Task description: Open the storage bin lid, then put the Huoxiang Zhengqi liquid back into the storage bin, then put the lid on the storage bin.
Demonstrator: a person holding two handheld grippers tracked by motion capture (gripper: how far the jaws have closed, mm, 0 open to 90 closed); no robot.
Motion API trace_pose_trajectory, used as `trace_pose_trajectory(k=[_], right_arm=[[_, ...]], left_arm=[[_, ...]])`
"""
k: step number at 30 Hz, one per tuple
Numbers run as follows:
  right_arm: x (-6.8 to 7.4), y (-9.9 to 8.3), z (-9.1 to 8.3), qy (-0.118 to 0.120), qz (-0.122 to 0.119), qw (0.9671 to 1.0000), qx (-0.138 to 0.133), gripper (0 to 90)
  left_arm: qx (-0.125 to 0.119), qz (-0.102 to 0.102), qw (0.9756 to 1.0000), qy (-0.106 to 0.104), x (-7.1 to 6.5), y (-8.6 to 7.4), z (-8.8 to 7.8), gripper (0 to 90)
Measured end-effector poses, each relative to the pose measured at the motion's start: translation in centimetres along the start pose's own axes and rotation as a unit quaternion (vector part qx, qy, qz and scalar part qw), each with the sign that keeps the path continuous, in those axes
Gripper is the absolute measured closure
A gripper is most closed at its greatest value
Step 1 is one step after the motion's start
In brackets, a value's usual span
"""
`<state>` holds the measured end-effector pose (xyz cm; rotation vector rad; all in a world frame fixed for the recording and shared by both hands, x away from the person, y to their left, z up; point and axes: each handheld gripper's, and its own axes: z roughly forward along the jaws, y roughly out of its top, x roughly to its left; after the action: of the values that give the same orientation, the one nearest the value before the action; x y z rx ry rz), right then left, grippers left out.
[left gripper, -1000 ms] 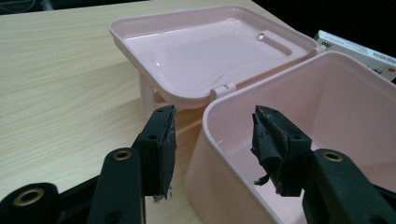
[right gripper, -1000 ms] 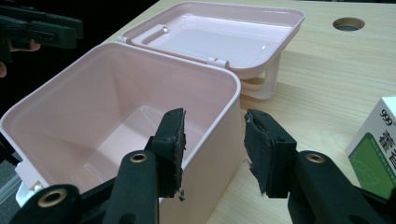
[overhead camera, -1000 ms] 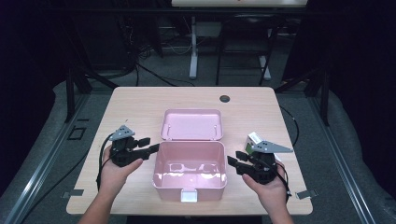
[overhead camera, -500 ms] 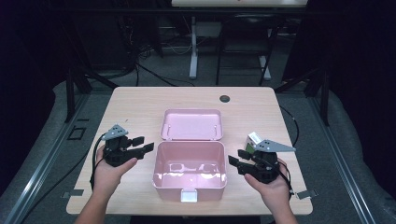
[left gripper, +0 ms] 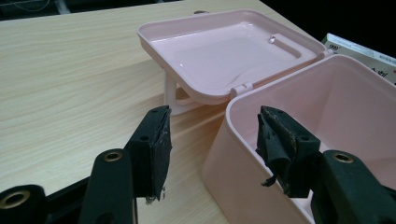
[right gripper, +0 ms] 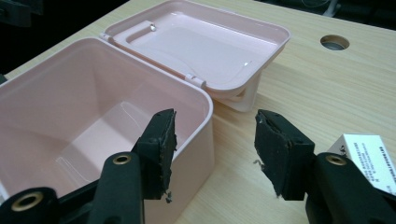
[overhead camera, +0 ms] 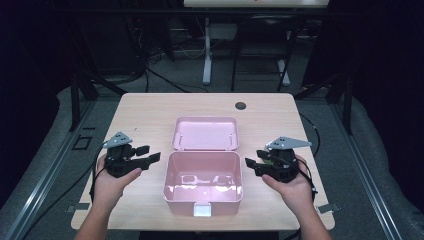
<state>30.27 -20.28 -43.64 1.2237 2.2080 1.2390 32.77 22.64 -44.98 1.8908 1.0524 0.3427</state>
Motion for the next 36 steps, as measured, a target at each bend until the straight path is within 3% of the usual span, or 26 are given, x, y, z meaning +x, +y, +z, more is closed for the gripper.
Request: trace_pose_trajectory(k=[3,6,10,13,15,17,18,24,30,33,36], right_arm=[[-0.5,0.7,0.1,0.008,-0.006,0.9998,0.019,48.6],[-1.1,1.3,0.1,-0.006,-0.015,0.9991,0.038,49.4],[-2.1,1.8,0.1,-0.017,-0.016,0.9972,0.07,48.5],[-2.7,2.1,0.3,-0.03,-0.019,0.9954,0.089,48.0],[-3.1,2.2,0.6,-0.032,-0.027,0.9934,0.107,46.5],[-3.2,2.2,0.7,-0.037,-0.029,0.9922,0.115,46.5],[-3.4,2.3,0.9,-0.043,-0.04,0.99,0.128,46.5],[-4.2,3.1,1.3,-0.056,-0.052,0.9833,0.165,41.3],[-5.8,3.8,2.0,-0.061,-0.048,0.9757,0.205,37.3],[-6.6,4.0,2.3,-0.074,-0.048,0.9697,0.228,35.9],[-7.2,4.2,2.4,-0.081,-0.047,0.9669,0.237,35.9]], left_arm=[[0.017,0.018,0.9997,-0.003,-0.1,0.1,0.0,44.7],[0.022,0.032,0.9992,-0.002,-0.2,0.1,0.1,44.9],[0.025,0.036,0.999,-0.002,-0.4,0.2,0.0,44.9],[0.041,0.034,0.9985,-0.013,-0.5,0.3,-0.1,45.1],[0.03,0.045,0.9984,-0.017,-0.5,0.4,-0.1,45.8],[0.032,0.041,0.9984,-0.021,-0.6,0.5,-0.2,45.8],[0.032,0.04,0.9985,-0.018,-0.6,0.5,-0.2,45.8],[0.031,0.032,0.999,0.003,-0.6,0.5,-0.3,44.7],[0.029,0.039,0.9988,-0.001,-0.6,0.6,-0.6,40.1],[0.032,0.034,0.9989,-0.001,-0.4,0.6,-0.6,39.1],[0.033,0.035,0.9988,0.004,-0.3,0.6,-0.6,39.1]])
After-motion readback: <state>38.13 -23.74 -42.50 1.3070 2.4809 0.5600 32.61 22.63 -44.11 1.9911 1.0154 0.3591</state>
